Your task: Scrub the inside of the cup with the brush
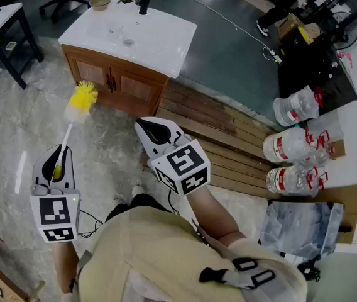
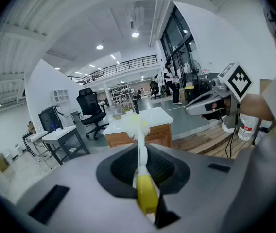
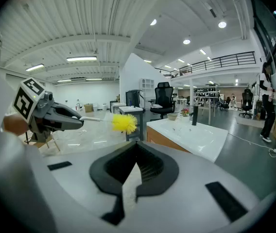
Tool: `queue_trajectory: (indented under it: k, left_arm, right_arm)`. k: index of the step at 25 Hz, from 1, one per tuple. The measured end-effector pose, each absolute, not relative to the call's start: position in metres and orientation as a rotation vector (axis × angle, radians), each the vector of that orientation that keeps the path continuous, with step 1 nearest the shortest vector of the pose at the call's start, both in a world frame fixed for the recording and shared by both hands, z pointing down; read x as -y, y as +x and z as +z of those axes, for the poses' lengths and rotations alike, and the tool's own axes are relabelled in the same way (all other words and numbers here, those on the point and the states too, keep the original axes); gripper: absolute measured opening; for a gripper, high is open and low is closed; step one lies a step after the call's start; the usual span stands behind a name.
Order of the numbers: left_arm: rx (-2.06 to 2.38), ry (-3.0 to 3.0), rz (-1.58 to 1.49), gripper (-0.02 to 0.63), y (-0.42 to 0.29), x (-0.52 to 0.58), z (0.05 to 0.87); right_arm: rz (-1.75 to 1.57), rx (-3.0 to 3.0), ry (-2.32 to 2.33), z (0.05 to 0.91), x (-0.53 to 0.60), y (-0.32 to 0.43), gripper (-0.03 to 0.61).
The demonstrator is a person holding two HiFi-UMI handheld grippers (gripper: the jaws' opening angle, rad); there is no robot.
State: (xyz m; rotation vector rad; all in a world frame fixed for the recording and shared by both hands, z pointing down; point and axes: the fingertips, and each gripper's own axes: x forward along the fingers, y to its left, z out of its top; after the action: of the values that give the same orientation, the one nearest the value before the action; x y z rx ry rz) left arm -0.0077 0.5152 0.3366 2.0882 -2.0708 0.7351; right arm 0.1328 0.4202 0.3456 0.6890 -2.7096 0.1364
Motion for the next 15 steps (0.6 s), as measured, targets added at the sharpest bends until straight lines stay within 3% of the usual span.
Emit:
queue_trajectory:
  k: [15]
  left_arm:
    - [2.027,2.110,0.711,0.044,-0.012,-0.515,0.352]
  right_arm:
    - [0.211,2.713,0.682,0.359,-0.423,0.125,0.017]
